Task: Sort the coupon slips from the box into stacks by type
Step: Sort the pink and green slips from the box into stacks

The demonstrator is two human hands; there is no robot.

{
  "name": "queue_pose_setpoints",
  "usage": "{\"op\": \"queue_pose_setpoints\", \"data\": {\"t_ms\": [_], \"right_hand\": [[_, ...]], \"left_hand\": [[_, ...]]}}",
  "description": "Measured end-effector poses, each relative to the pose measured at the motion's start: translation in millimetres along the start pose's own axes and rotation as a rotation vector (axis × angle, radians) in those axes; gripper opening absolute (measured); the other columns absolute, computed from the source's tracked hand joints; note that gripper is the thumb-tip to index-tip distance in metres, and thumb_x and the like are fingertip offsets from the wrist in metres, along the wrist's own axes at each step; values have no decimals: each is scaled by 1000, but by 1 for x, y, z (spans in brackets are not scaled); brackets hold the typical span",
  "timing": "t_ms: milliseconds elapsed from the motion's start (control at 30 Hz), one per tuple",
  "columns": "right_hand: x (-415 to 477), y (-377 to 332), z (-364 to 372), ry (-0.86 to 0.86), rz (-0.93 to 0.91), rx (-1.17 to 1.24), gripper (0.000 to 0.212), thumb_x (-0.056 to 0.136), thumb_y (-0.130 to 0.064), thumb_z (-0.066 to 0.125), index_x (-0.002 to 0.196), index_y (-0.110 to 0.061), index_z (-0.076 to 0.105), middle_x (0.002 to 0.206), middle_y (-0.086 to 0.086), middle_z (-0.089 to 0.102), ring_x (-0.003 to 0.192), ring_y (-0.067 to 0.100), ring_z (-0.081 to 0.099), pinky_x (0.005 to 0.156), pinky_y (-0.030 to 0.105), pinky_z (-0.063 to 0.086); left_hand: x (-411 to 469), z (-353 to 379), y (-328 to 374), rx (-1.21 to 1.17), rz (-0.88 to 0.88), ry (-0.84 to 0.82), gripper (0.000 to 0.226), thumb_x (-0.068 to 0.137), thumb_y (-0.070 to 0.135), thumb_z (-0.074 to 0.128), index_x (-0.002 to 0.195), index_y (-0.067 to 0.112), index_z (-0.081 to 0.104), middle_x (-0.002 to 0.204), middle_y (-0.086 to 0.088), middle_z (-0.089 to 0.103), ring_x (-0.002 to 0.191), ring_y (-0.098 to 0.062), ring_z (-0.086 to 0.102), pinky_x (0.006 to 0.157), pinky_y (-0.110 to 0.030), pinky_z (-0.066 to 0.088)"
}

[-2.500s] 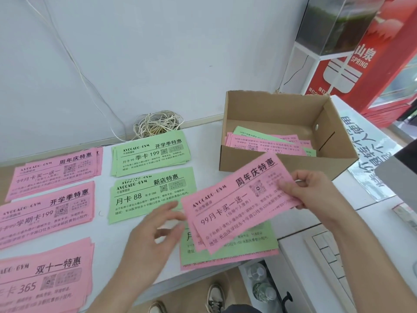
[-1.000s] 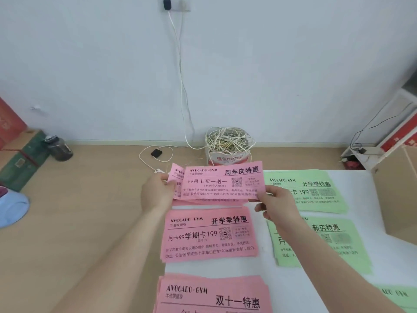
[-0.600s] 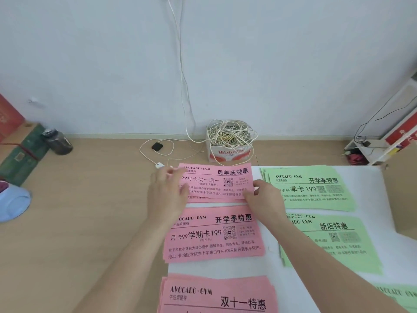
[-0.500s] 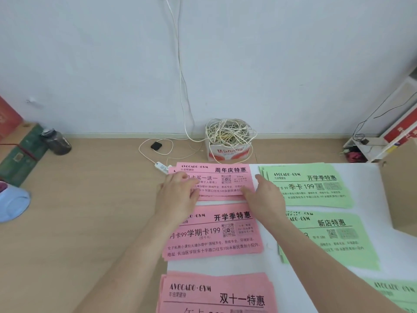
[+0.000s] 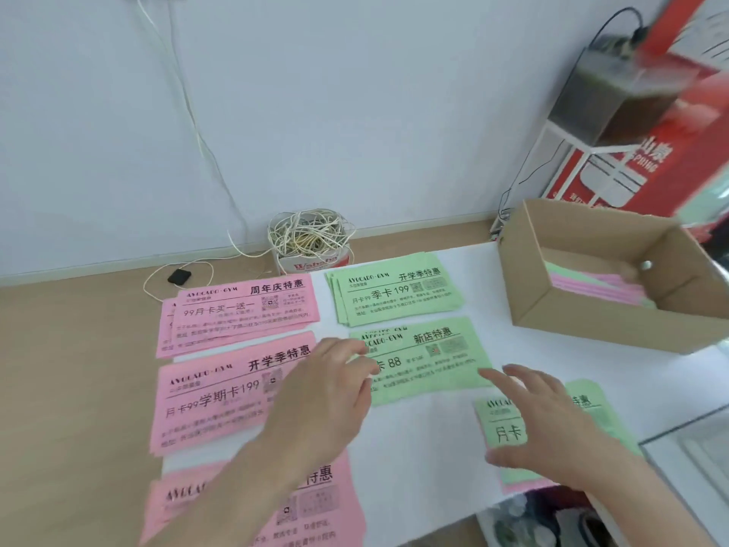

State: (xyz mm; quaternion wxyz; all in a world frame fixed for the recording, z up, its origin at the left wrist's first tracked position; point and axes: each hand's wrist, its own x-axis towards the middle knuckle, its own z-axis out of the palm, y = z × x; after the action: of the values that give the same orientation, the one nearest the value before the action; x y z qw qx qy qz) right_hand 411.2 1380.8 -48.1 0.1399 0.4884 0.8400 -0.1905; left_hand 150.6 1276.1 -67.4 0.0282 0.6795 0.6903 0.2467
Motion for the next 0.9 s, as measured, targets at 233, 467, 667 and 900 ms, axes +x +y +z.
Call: {"op": "queue_pose_setpoints", "data": {"t_ms": [233,467,667,900], "right_hand": [[-12,83,42,-45,85,-16,112,69,-53,74,146,-50,-8,159,-7,-15,147,28,-10,111,60,21],[-15,115,60,37,-167,213,94,75,-45,72,149,-45,13,159,-16,11,146,8,8,118,39,17],[-22,168,49,265,139,338,60,88,-26,62,143,-24,39,141,-1,42,124,20,41,104,30,35],[-15,179,50,246,184,598,51,85,-14,65,134,-18,51,107,-2,54,94,13,54,86,27,44]], "left_hand": [[-3,95,126,37,101,-373,38,94,38,41,122,19,59,137,4,50,127,-17,43,95,-32,43],[-7,151,171,198,54,-468,50,45,56,85,79,22,71,91,3,70,82,-15,65,59,-22,54],[-9,149,172,156,-40,-393,41,65,61,63,83,25,69,97,6,69,82,-13,65,55,-23,56],[-3,148,183,268,-91,-468,40,93,45,49,123,18,53,134,1,49,121,-19,48,88,-32,46]]}}
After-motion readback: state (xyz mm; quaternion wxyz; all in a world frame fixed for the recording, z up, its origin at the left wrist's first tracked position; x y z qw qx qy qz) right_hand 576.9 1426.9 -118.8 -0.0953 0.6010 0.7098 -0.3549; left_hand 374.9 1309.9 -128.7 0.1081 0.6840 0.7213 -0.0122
